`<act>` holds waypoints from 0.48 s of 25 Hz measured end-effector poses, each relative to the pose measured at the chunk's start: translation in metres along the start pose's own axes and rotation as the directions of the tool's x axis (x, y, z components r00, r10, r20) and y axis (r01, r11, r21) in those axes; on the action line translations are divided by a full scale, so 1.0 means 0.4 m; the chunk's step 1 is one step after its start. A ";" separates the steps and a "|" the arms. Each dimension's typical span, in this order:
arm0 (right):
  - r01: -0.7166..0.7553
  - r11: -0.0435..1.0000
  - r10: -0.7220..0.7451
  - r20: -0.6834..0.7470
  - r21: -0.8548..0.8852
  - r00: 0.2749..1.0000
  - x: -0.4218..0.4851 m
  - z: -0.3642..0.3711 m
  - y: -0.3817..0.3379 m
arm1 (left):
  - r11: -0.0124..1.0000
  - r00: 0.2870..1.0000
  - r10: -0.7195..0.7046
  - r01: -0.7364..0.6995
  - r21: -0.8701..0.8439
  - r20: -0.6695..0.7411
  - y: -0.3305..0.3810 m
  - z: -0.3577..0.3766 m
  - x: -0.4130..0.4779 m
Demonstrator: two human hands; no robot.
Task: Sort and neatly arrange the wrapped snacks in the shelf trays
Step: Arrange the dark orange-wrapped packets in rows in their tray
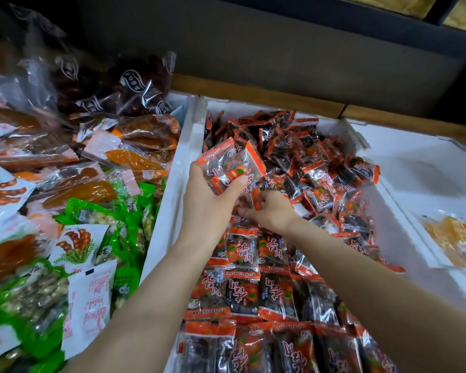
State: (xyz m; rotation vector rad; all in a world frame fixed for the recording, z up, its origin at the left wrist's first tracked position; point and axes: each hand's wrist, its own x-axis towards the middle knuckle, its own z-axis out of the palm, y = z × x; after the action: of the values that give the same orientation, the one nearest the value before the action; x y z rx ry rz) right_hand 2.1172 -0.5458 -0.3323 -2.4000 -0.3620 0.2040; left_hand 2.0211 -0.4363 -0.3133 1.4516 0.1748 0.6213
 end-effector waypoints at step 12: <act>0.369 0.918 -0.341 -0.189 0.144 0.921 -0.198 -0.143 -0.052 | 0.988 0.987 -0.141 0.135 0.074 0.076 -0.019 0.009 0.000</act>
State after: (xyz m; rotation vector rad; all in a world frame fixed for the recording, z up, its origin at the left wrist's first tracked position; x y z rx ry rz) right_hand 2.0516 -0.5908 -0.2720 -2.1137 -0.6682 -0.1186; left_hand 2.0252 -0.4394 -0.3199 1.5142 0.2326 0.4462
